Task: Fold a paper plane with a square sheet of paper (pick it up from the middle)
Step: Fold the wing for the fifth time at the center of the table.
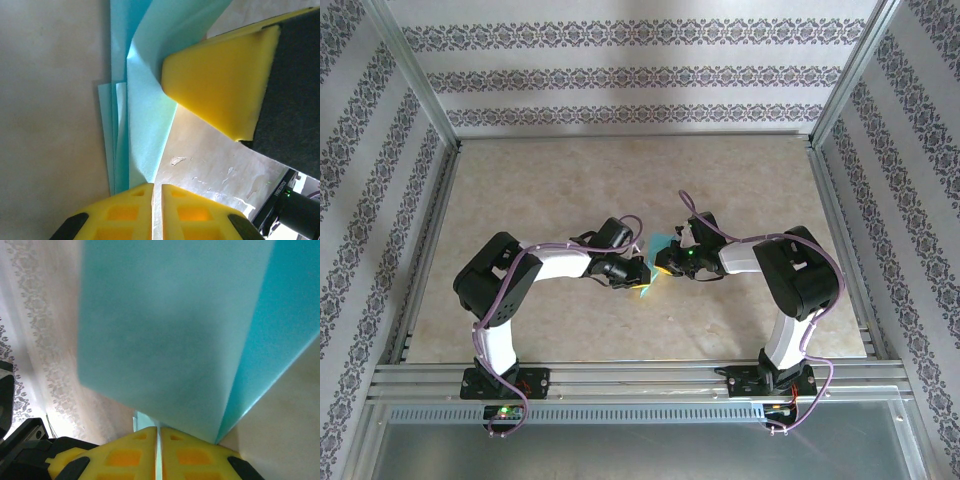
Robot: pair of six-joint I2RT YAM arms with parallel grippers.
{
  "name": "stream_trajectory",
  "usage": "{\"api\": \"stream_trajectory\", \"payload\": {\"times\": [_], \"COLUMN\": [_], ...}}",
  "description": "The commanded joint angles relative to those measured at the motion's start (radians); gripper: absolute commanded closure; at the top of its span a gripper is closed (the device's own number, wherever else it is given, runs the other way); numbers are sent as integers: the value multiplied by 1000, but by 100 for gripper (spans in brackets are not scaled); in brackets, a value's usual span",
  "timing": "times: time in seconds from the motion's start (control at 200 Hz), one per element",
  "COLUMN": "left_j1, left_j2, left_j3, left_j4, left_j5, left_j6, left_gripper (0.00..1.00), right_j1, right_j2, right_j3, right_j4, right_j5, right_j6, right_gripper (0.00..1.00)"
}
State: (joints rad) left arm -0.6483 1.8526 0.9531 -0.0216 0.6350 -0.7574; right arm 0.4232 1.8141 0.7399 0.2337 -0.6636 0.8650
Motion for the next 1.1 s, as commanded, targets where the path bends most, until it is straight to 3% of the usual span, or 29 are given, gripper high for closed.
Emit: {"api": "stream_trajectory", "payload": {"times": [0.0, 1.099], "left_j1": [-19, -118], "left_j2": [16, -54], "left_j3": [-17, -54], "left_j4": [5, -301], "left_j5": [0, -173], "left_j6": [-11, 67], "left_gripper": [88, 92], "right_j1": [26, 25], "right_j2": [82, 125], "right_j3": [-11, -8], "right_j4": [-51, -118], "right_j5": [86, 162], "right_j6": [-4, 31], "right_gripper": [87, 92]}}
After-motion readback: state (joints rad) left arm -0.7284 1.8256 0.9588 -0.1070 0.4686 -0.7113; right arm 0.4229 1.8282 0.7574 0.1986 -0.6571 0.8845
